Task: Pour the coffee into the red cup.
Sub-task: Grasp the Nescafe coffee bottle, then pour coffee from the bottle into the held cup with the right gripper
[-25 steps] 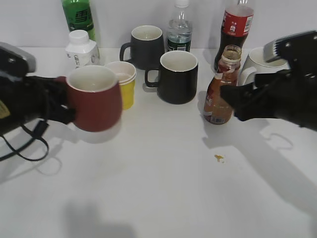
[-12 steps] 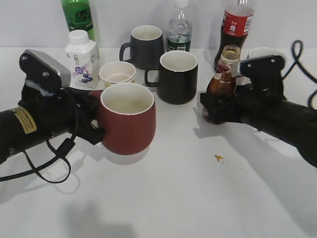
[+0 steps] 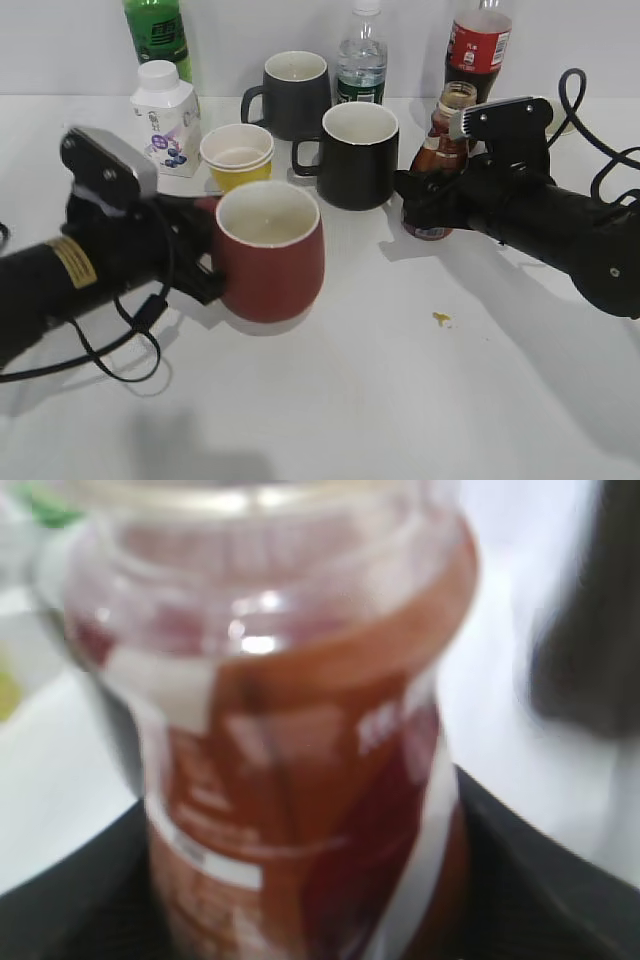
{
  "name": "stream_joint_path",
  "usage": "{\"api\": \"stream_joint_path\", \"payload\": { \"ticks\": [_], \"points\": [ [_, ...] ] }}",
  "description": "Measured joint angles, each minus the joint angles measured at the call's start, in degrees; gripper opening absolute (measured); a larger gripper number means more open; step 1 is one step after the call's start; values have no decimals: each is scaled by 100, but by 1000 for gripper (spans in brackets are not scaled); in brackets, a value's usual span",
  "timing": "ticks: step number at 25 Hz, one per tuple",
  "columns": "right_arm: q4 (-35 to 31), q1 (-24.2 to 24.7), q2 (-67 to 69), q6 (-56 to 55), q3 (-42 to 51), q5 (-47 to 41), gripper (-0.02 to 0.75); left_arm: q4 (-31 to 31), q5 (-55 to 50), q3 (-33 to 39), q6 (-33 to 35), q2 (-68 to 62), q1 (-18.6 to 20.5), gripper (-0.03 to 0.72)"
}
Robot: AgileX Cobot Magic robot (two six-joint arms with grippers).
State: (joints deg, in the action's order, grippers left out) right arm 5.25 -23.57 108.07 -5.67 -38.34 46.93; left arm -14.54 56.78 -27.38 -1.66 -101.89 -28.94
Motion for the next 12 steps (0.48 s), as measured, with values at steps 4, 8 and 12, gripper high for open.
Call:
{"api": "stream_joint_path", "payload": {
  "ticks": [4,8,12],
  "points": [
    [48,0,-160,166,17,-164,511,-127,228,-135,0,-387,0,69],
    [518,0,-739,985,-12,-287,511,-529,116,-501,0,-412,0,69],
    [710,-6,-1280,2016,-201,-340,511,-861,-286,-915,0,-412,0,69]
  ]
}}
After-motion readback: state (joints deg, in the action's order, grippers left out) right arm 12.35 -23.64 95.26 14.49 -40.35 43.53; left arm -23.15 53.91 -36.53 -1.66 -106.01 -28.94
